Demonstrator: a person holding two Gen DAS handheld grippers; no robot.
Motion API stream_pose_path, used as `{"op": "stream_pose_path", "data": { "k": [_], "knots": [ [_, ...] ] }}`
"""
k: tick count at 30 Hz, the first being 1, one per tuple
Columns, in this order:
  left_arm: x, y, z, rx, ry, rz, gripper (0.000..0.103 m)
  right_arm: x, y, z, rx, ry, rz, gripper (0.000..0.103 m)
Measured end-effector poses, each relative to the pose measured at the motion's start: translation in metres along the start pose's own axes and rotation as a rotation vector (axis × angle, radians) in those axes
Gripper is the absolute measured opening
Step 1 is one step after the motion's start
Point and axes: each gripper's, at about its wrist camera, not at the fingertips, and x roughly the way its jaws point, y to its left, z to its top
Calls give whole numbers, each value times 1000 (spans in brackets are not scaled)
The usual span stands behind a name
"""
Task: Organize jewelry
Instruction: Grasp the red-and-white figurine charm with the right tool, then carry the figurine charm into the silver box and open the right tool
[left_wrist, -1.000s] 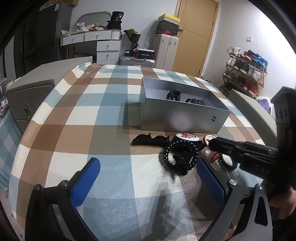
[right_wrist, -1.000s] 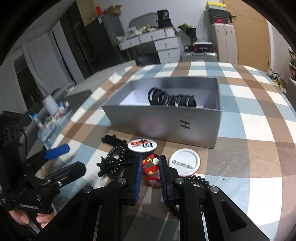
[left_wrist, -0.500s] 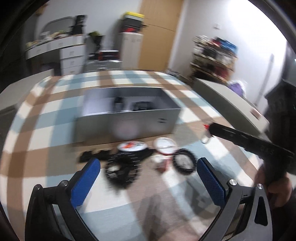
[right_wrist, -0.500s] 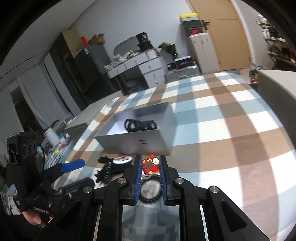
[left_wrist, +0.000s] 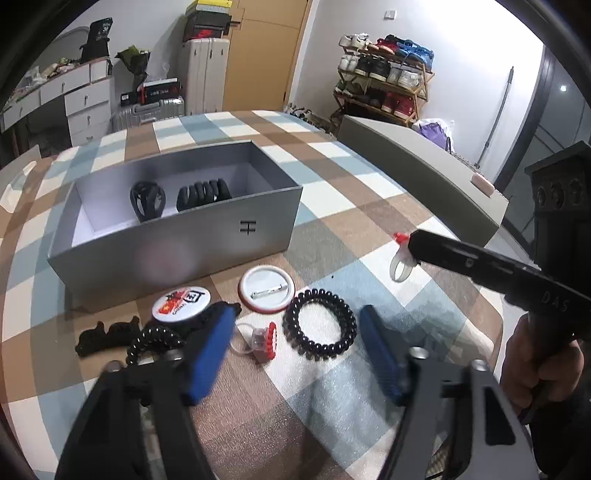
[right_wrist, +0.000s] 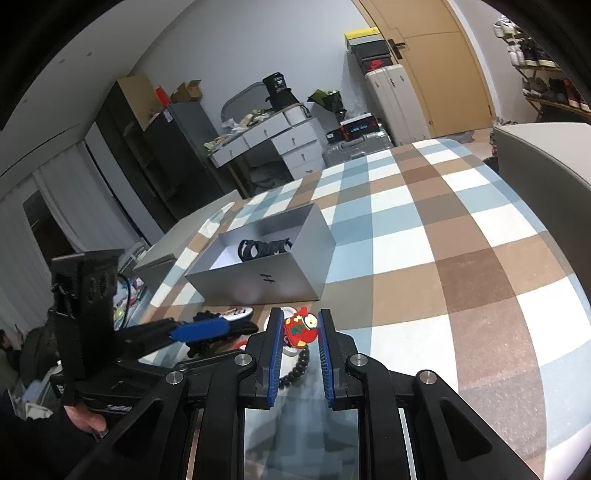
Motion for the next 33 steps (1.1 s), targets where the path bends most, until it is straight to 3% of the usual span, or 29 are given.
{"op": "stream_pose_path", "data": {
  "k": [2,11,13,16,24,33],
  "knots": [
    [2,-2,-1,7,11,7,56,-1,0,-1,2,-3,6,17],
    [14,0,-4,0,77,48,26,-5,-2,-3,2,-13,12,18],
    [12,0,-6,-2,68,46,25,-5,-2,-3,3,-14,11,18],
    [12,-2,-5,15,68,70,10,-6,-2,-3,10,-14,12,18],
    [0,-2,-3,5,39,66,10,-6,4,0,-5,-14,15,18],
    [-33,0,11,-14,-59,28,10,-3,22,14,-44,-27,48,18]
  ]
}}
